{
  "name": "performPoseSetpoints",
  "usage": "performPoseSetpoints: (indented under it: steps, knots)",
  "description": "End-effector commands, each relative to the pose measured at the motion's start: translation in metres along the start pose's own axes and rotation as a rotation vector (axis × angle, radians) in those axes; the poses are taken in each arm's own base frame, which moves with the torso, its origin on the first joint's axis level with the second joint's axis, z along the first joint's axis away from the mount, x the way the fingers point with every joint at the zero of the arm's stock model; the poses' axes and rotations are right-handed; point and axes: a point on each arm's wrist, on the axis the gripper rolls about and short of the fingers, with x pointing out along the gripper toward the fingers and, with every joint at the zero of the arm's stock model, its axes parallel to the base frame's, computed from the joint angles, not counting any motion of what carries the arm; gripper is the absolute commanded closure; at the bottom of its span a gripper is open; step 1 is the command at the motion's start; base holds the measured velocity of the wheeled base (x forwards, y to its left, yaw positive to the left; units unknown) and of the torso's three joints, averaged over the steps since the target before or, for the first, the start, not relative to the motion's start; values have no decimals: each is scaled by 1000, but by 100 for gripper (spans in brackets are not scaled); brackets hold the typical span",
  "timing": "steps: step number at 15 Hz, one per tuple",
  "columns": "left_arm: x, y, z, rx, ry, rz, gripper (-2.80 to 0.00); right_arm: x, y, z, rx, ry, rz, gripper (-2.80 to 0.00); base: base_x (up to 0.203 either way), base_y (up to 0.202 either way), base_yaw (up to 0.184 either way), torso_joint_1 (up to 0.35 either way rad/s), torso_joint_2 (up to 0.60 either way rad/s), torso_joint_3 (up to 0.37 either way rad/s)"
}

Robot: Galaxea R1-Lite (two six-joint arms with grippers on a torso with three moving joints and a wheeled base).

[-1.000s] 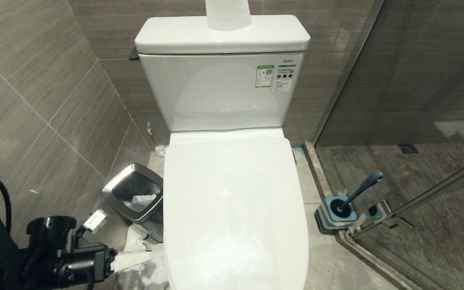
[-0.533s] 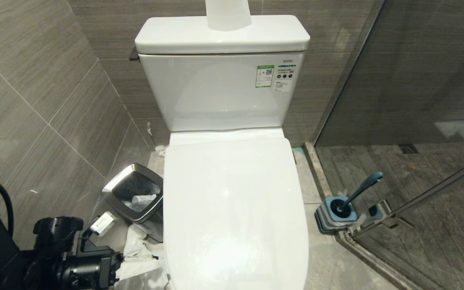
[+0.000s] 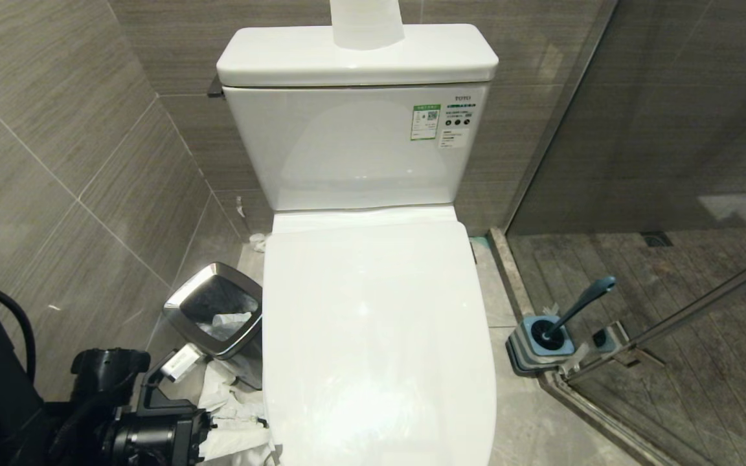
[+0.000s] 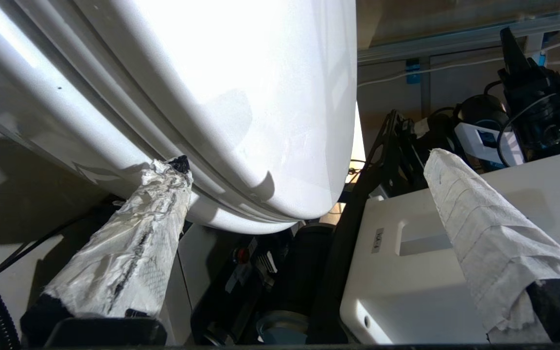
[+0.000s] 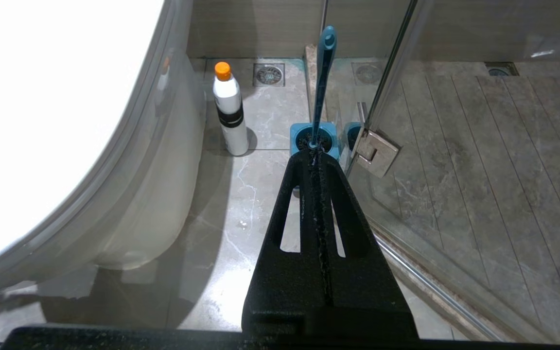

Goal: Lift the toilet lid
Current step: Use the left hand to lift the toilet lid slightly

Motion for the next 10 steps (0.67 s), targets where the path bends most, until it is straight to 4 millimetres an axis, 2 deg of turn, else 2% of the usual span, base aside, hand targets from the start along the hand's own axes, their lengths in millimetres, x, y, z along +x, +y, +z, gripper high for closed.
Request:
performPoseSetpoints:
  steps: [1, 10]
  knots:
    - [3, 1, 2, 14, 4, -6, -280, 1, 0, -3, 0, 11, -1, 0, 0, 0, 0, 0, 0, 0]
    - [12, 6, 0, 19, 35, 48, -280, 1, 0, -3, -1, 11, -1, 0, 0, 0, 0, 0, 0, 0]
